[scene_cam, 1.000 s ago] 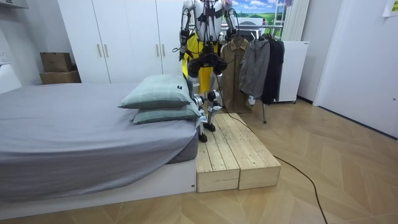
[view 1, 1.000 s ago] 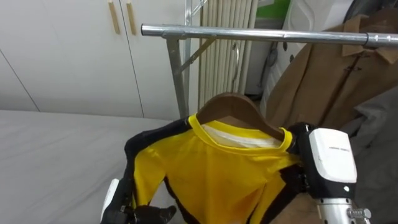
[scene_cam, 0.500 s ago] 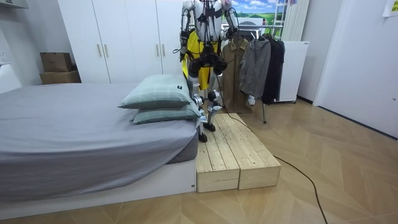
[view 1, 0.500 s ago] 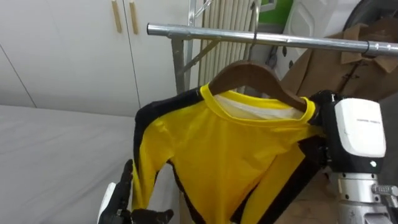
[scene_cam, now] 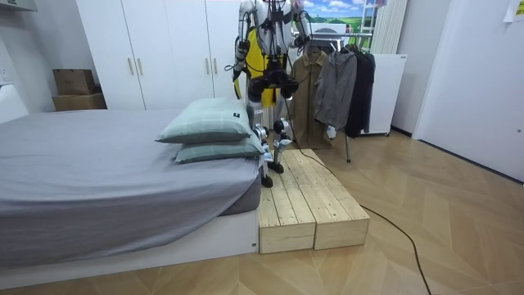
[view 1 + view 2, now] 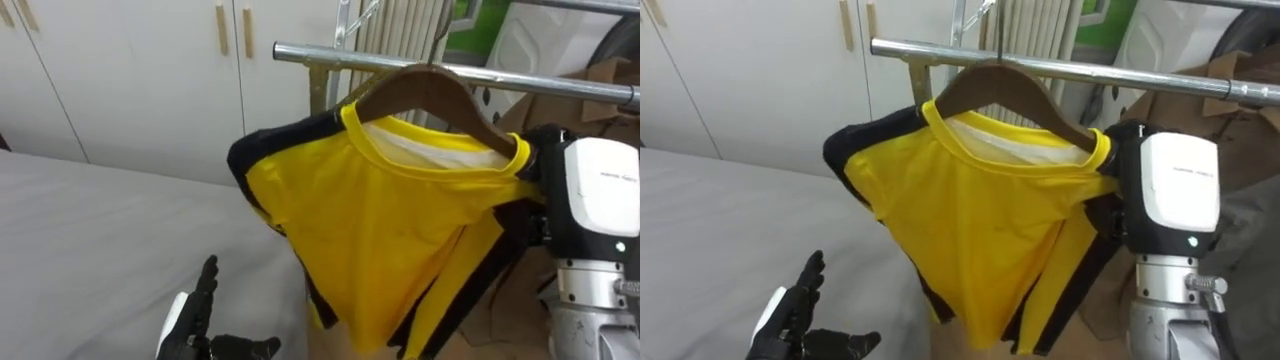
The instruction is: Hang clothes
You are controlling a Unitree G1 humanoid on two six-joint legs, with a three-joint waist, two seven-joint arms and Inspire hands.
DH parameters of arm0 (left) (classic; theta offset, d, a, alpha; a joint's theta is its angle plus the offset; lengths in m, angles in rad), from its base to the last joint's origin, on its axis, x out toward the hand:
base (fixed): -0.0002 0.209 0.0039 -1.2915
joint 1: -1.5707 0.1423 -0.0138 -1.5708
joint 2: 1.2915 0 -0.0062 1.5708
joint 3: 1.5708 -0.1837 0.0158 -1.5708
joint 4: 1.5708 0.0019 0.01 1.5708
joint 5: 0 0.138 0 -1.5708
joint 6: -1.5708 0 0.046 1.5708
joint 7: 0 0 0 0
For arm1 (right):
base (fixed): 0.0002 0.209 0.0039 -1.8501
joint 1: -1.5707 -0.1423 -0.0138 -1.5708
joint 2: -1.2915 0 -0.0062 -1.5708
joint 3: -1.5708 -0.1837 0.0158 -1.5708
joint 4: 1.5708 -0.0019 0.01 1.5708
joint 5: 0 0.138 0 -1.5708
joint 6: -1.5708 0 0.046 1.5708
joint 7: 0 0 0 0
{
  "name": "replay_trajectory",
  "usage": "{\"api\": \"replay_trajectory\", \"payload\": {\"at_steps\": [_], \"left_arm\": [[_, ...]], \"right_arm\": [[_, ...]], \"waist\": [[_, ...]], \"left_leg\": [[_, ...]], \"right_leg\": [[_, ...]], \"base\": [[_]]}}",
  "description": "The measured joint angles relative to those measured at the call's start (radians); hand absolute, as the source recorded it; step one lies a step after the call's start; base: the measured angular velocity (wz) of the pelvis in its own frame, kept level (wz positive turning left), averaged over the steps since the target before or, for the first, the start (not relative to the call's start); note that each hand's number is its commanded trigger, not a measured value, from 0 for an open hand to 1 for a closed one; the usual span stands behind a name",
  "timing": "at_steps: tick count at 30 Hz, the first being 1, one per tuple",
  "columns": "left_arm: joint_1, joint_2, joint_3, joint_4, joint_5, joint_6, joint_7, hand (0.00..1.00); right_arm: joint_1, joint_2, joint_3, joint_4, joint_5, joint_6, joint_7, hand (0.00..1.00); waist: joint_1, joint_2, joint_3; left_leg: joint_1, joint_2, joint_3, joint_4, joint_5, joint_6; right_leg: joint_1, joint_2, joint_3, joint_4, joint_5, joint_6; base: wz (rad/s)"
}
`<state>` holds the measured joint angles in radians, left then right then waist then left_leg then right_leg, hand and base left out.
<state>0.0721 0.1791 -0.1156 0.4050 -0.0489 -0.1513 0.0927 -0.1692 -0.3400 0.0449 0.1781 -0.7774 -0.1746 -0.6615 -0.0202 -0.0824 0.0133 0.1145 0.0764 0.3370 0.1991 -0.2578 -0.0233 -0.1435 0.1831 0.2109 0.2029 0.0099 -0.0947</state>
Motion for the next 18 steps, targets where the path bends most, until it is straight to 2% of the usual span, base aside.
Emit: {"api": "replay_trajectory", "payload": {"at_steps": [3, 9, 18], "left_arm": [[0.000, 0.000, -0.001, -0.005, 0.003, 0.000, -0.012, 0.00], [0.000, 0.002, -0.001, -0.006, 0.002, 0.000, -0.018, 0.00], [0.000, 0.001, 0.000, -0.007, 0.001, 0.000, -0.019, 0.00]], "right_arm": [[-0.010, -0.016, -0.012, 0.008, 0.079, 0.002, 0.033, 1.00], [-0.031, -0.016, -0.026, 0.042, 0.156, 0.003, 0.079, 1.00], [-0.039, -0.016, -0.026, 0.079, 0.220, 0.005, 0.152, 1.00]], "waist": [[-0.001, -0.003, -0.0005], [0.001, -0.003, -0.0004], [0.009, -0.005, 0.0001]], "left_leg": [[0.000, 0.000, -0.012, 0.000, 0.000, 0.000], [0.001, 0.000, -0.021, -0.001, 0.000, 0.000], [0.001, 0.001, -0.027, -0.002, 0.000, 0.000]], "right_leg": [[0.002, -0.005, -0.019, 0.001, -0.002, -0.004], [0.004, -0.008, -0.030, 0.002, -0.004, -0.014], [0.006, -0.009, -0.036, 0.001, -0.008, -0.011]], "base": [[0.11], [0.05], [0.01]]}}
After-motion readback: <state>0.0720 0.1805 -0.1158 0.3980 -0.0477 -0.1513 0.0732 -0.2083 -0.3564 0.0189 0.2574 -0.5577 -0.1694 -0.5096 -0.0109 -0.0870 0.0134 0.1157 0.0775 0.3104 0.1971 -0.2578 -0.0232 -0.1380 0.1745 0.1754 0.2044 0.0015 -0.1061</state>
